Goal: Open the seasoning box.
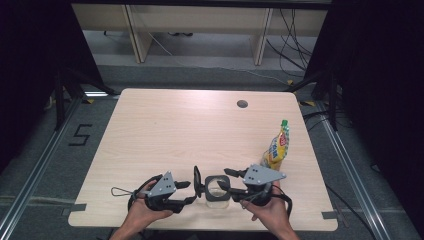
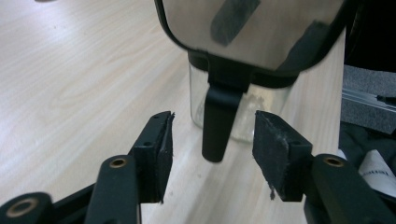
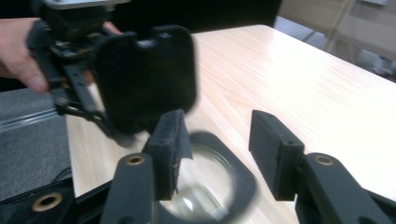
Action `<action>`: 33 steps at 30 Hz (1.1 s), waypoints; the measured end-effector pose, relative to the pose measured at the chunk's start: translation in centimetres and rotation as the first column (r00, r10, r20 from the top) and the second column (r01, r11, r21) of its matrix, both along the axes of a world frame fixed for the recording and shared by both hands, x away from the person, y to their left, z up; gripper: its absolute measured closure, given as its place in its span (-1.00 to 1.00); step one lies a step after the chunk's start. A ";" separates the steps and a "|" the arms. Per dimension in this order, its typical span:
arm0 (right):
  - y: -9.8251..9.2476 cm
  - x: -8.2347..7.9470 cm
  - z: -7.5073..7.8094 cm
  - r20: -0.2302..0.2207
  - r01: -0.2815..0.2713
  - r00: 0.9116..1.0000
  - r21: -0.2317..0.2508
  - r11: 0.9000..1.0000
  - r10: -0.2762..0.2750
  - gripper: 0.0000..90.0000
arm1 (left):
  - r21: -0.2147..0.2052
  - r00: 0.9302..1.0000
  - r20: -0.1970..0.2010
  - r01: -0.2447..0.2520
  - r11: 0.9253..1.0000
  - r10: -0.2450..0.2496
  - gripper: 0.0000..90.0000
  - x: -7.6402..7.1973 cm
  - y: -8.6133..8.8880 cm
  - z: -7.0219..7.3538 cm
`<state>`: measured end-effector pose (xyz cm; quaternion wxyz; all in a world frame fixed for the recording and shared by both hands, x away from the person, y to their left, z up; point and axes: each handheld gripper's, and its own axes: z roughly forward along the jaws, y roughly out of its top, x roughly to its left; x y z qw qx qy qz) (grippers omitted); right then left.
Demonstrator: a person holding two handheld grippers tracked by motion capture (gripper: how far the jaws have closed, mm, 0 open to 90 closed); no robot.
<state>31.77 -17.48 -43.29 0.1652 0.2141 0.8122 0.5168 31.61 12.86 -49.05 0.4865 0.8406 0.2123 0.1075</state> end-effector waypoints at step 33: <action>-12.0 -0.8 -2.5 -0.068 0.467 0.882 0.002 0.884 -0.466 -0.50 | -0.022 0.993 -0.105 -0.056 0.998 0.054 -0.30 -1.2 0.7 -0.9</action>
